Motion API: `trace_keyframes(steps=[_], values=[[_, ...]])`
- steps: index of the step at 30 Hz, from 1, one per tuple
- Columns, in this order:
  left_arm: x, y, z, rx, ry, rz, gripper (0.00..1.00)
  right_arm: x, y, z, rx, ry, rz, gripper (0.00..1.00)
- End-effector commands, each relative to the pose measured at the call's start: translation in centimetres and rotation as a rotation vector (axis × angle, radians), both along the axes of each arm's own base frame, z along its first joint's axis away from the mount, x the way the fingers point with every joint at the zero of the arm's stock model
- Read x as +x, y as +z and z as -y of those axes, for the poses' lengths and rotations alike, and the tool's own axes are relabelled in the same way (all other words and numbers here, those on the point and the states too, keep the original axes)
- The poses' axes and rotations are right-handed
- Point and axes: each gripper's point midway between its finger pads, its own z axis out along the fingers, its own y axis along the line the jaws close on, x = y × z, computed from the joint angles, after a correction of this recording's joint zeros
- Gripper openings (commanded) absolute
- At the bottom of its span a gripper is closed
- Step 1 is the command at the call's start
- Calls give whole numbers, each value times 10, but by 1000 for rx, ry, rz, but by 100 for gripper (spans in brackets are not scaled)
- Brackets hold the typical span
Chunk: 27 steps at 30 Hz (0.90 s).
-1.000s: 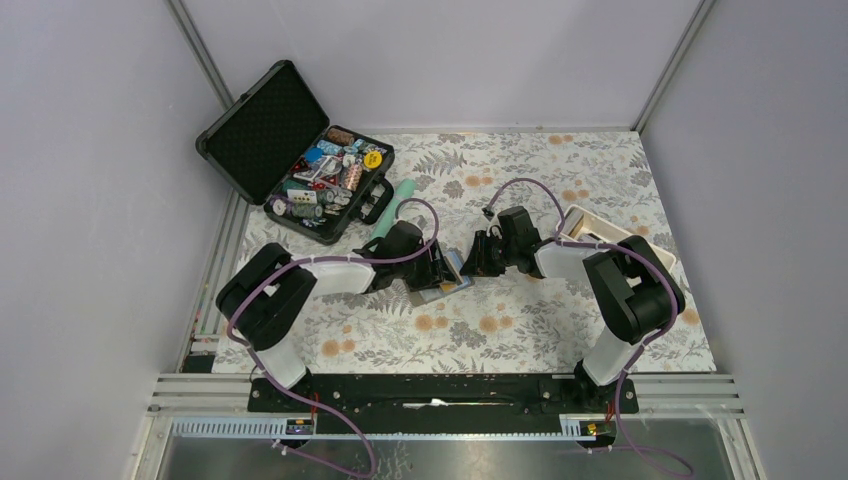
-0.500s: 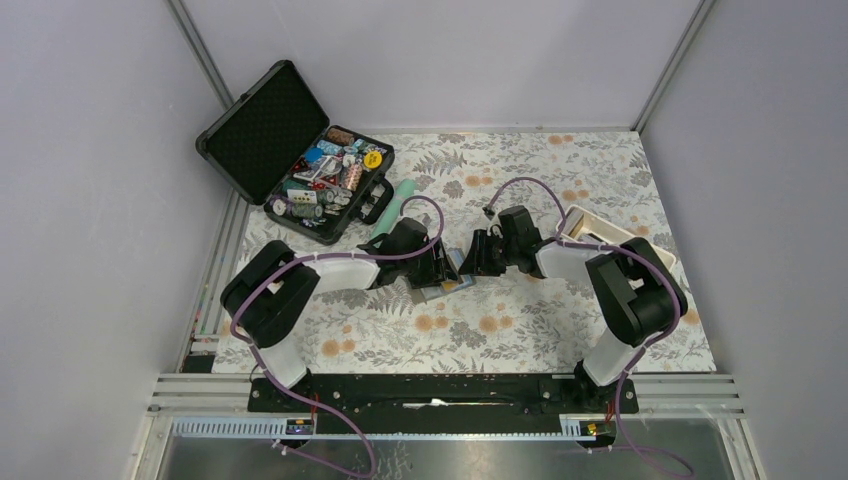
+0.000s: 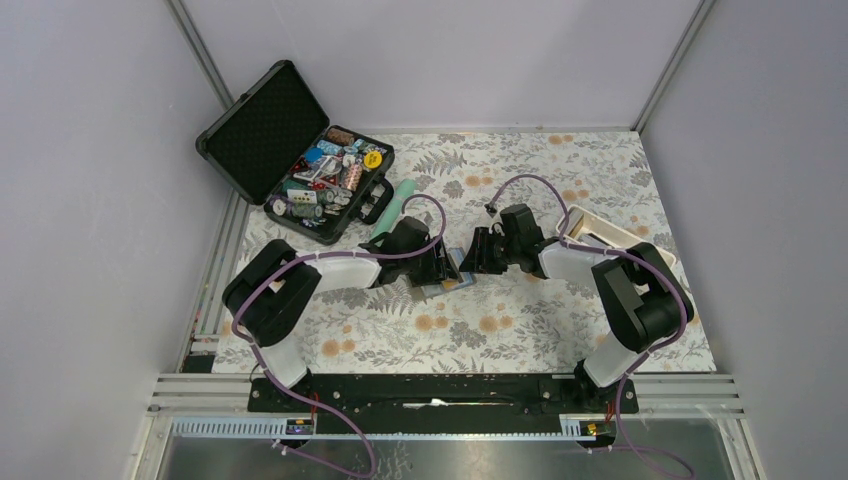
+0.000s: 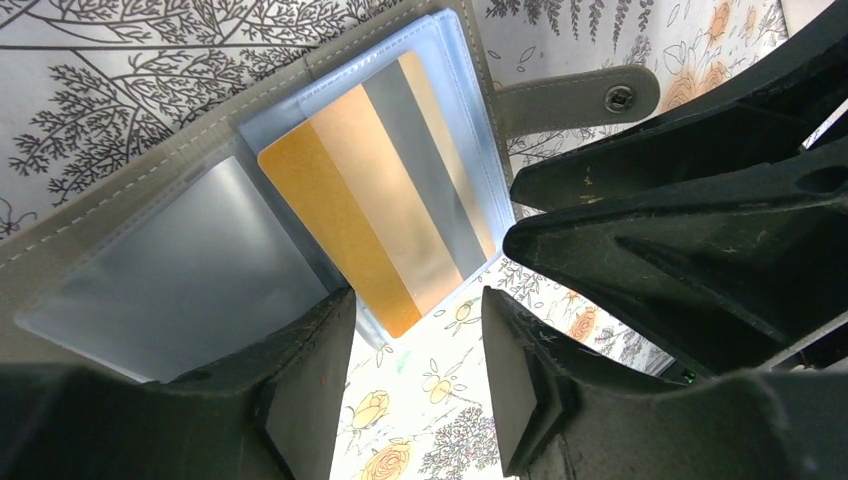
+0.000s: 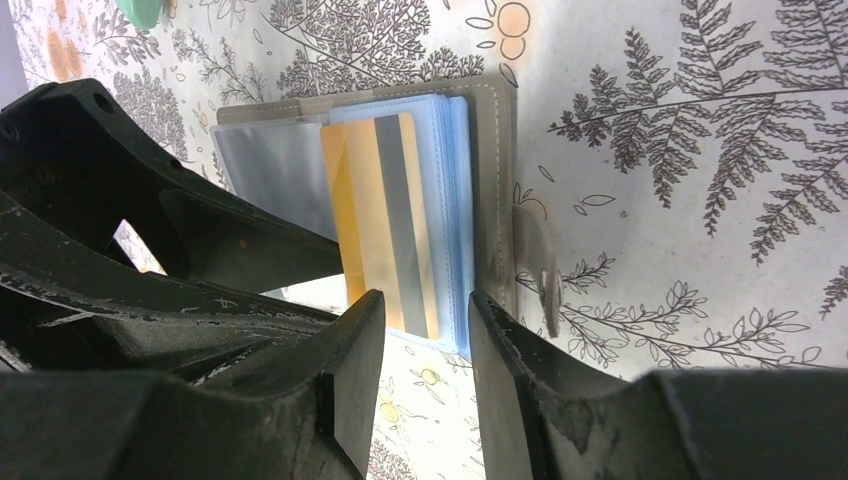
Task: Put the credit cards into the card holder
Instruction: Insert the credit card into the card holder.
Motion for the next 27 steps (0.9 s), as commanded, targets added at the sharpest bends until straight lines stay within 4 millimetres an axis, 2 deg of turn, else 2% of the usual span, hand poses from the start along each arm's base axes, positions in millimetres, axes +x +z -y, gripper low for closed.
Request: trace_keyframes(steps=[1, 7, 16, 27], values=[[14, -9, -8, 46, 30, 37, 51, 6, 11, 4, -14, -19, 34, 45], [14, -16, -15, 66, 39, 33, 48, 8, 5, 9, -50, -23, 37, 48], [25, -5, -24, 64, 74, 72, 48, 12, 1, 10, -45, -16, 25, 45], [38, 0, -31, 70, 100, 89, 50, 21, 3, 2, -12, 1, 22, 39]])
